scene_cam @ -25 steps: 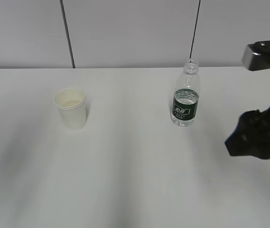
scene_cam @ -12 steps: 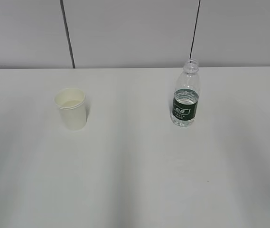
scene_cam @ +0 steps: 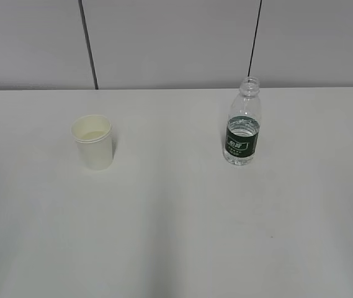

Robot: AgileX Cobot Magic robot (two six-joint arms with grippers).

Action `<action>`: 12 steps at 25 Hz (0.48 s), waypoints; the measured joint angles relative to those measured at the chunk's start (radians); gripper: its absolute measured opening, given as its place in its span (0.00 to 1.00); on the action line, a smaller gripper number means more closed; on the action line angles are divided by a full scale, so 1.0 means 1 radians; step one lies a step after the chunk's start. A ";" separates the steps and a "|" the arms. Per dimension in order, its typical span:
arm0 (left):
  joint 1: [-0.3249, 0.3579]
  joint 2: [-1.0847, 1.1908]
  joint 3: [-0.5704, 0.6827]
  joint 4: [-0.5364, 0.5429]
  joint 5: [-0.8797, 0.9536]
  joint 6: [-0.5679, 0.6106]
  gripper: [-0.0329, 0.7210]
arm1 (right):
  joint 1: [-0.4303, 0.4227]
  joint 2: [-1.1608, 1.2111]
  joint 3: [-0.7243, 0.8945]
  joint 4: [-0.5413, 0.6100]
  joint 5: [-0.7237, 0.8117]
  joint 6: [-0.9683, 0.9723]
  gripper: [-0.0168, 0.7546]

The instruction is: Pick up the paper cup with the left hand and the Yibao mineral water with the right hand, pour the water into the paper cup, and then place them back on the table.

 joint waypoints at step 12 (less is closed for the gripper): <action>0.000 -0.039 0.097 0.008 -0.124 0.000 0.76 | 0.000 -0.098 0.152 -0.002 -0.098 0.002 0.76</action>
